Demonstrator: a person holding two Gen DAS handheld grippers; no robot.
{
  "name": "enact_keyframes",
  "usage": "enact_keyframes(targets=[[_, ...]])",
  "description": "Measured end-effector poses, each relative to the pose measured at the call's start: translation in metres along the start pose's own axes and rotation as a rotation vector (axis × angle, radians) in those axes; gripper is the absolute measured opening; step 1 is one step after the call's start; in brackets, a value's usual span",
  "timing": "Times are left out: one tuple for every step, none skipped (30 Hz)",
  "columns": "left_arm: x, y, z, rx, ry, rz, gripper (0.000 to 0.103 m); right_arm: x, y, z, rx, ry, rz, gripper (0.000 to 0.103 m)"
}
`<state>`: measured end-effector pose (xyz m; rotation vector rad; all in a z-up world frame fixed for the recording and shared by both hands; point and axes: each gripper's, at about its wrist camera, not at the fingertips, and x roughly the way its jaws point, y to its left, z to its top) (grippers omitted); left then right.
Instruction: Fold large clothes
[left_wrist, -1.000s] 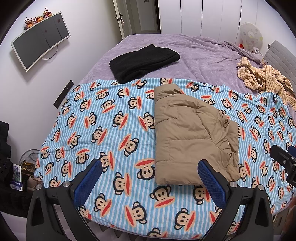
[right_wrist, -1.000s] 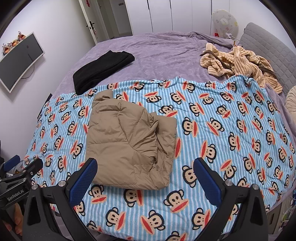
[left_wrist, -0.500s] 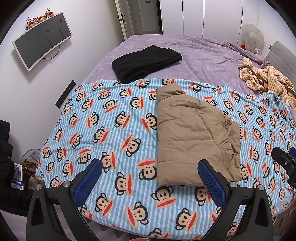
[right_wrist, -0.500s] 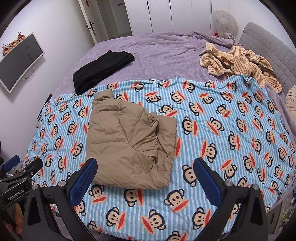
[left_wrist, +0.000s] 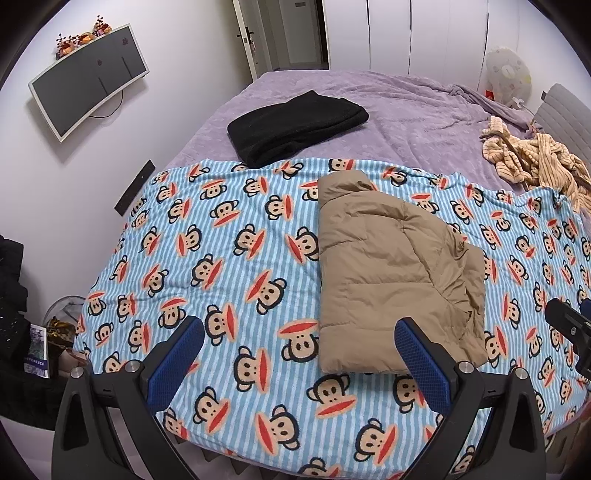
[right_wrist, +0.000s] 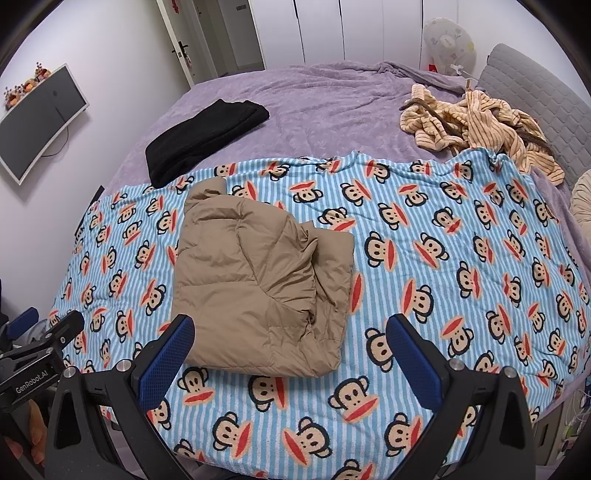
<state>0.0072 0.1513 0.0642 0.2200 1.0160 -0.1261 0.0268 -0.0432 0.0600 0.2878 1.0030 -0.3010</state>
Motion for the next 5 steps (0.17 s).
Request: enact_keyframes(targets=[[-0.0001,0.0002,0.0,0.002,-0.002,0.0,0.103,0.0003,0.0016,0.0001,0.001,0.0,-0.001,0.103],[-0.0001,-0.0003,0.0005,0.006,-0.003,-0.003,0.103,0.0003,0.0016,0.0002,0.001,0.0,-0.002,0.103],[-0.0003,-0.0013,0.0014,0.008,-0.003,-0.005,0.103,0.0004,0.0016,0.0003,0.001,0.0,-0.001,0.103],[-0.0002,-0.0015,0.0011,0.012,-0.003,-0.008,0.103,0.0006,0.0014,0.0005,0.001,0.001,-0.001,0.103],[0.0001,-0.0021,0.0015,0.014,-0.002,-0.011,0.103,0.0008,0.0011,0.0001,0.001,0.002,-0.001,0.103]])
